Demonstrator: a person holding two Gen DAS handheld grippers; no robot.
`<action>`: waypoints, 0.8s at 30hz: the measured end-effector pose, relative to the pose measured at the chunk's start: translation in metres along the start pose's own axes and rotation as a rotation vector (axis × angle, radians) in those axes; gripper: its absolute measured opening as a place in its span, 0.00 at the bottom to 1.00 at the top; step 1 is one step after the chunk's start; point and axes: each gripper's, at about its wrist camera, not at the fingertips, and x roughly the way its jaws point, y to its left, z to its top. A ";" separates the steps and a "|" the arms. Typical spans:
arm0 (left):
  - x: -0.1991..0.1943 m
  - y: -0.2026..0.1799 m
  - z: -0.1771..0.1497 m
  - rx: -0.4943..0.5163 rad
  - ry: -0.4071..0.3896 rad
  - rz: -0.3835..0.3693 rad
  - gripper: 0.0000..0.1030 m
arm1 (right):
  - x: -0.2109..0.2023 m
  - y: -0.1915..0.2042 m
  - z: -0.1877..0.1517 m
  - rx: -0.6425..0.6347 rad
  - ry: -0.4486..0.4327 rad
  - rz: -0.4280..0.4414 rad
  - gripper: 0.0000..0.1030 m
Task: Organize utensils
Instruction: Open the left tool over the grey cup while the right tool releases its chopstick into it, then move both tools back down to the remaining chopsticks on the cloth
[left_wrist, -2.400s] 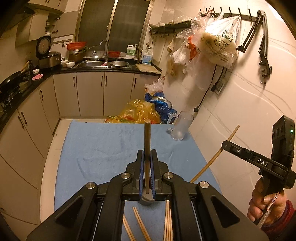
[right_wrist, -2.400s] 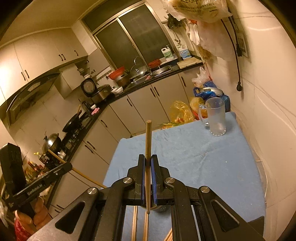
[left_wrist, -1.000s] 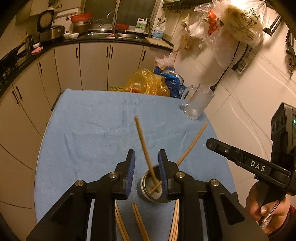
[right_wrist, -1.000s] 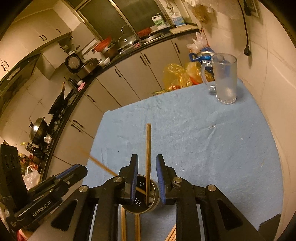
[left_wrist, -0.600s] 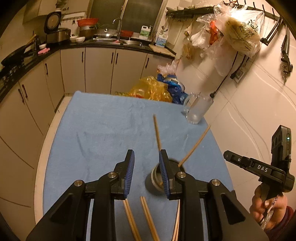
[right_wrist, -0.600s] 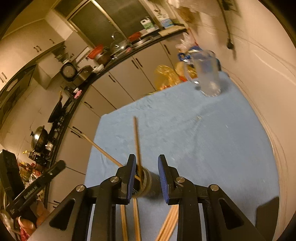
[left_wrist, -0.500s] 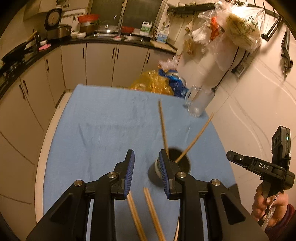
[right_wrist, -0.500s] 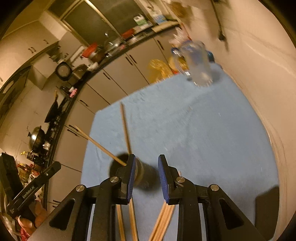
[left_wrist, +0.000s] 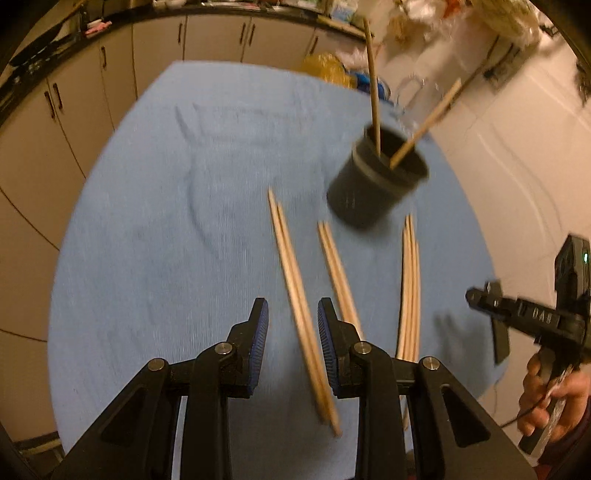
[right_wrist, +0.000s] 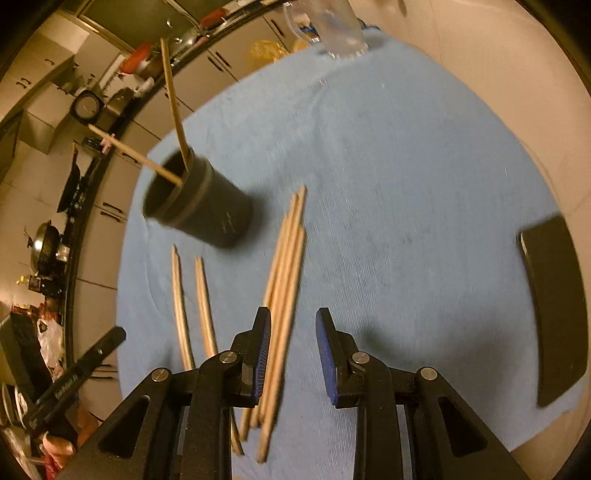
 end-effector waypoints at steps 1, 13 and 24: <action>0.001 0.000 -0.005 0.010 0.010 0.004 0.25 | 0.003 -0.002 -0.004 0.010 0.005 -0.003 0.26; -0.022 0.014 -0.027 0.058 -0.001 0.034 0.25 | 0.032 -0.002 0.010 0.092 0.022 -0.008 0.18; -0.028 0.044 -0.037 -0.033 -0.006 0.073 0.25 | 0.069 0.003 0.033 0.082 0.086 -0.083 0.08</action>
